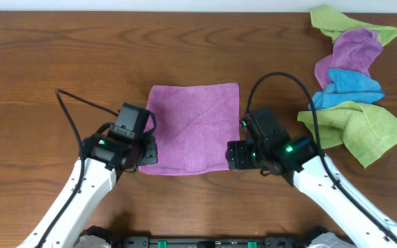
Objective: Fold the cloth
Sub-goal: 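Grasp the cloth's bottom corners with both grippers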
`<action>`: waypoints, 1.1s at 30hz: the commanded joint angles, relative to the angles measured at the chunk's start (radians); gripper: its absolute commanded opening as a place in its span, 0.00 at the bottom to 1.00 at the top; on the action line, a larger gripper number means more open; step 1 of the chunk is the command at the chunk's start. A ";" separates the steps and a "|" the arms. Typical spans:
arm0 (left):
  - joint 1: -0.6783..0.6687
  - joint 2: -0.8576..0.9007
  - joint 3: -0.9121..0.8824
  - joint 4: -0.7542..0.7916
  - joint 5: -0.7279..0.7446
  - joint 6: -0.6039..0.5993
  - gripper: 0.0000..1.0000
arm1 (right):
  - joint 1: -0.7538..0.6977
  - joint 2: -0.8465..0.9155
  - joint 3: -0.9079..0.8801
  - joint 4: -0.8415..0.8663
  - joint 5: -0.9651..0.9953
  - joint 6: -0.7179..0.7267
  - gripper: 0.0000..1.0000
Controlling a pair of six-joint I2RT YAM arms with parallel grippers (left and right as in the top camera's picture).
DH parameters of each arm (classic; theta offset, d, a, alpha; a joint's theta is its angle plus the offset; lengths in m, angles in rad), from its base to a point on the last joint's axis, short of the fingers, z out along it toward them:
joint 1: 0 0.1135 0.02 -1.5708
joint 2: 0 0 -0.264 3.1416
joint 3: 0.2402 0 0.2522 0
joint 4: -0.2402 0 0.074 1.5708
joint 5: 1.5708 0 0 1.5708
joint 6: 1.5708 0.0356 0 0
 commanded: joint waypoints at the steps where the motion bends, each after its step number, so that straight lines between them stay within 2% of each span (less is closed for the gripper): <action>1: 0.056 -0.005 -0.058 -0.006 0.089 0.011 0.49 | -0.053 -0.005 -0.117 0.092 -0.187 -0.007 0.73; 5: 0.170 -0.011 -0.140 0.042 0.238 0.091 0.51 | -0.122 -0.005 -0.208 0.175 -0.293 -0.008 0.74; 9: 0.259 -0.010 -0.215 0.104 0.322 0.126 0.54 | -0.177 -0.005 -0.270 0.225 -0.344 -0.008 0.75; 13: 0.282 -0.010 -0.298 0.179 0.375 0.126 0.57 | -0.201 -0.005 -0.320 0.293 -0.366 -0.007 0.76; 19: 0.282 -0.008 -0.374 0.263 0.399 0.085 0.59 | -0.202 0.040 -0.344 0.376 -0.365 0.002 0.75; 26: 0.282 -0.003 -0.380 0.297 0.365 0.082 0.61 | -0.202 0.182 -0.344 0.482 -0.366 0.039 0.74; 33: 0.282 0.102 -0.380 0.375 0.360 0.101 0.59 | -0.201 0.226 -0.344 0.502 -0.374 0.053 0.71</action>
